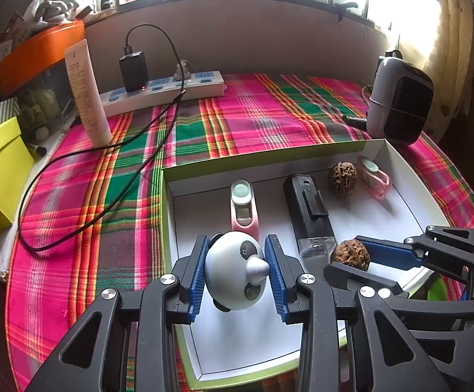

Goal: Organize objects
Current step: 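Carry panda object in left tool and walnut in right tool over box, then open left tool releasing panda object while right tool releases walnut into box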

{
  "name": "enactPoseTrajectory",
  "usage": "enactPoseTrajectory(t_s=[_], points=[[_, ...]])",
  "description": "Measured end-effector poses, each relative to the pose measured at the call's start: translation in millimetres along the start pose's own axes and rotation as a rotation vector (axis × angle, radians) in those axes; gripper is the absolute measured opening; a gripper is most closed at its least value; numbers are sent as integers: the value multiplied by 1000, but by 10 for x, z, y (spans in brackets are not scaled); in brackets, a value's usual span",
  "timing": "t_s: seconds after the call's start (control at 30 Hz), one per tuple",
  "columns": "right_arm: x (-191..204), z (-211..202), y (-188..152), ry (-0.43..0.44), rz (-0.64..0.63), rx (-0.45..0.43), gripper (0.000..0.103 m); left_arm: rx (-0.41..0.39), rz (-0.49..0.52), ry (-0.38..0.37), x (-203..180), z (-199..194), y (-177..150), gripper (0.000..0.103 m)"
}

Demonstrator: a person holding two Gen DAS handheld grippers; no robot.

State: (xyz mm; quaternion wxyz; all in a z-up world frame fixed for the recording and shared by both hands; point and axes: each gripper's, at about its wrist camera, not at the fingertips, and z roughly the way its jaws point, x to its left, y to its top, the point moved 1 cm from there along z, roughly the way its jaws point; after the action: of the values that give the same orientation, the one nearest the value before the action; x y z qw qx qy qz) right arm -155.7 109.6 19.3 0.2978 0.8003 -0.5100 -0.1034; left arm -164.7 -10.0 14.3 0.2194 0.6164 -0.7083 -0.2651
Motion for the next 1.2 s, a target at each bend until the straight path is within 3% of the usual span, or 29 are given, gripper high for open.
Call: enactPoseTrajectory(t_s=[0.83, 1.03, 1.2], points=[[-6, -20, -4, 10, 12, 14, 31, 10, 1, 8, 2, -7, -16, 35], [-40, -64, -8, 12, 29, 6, 40, 0, -10, 10, 22, -80, -22, 36], [-44, -130, -30, 12, 39, -7, 42, -10, -18, 9, 14, -161, -37, 39]])
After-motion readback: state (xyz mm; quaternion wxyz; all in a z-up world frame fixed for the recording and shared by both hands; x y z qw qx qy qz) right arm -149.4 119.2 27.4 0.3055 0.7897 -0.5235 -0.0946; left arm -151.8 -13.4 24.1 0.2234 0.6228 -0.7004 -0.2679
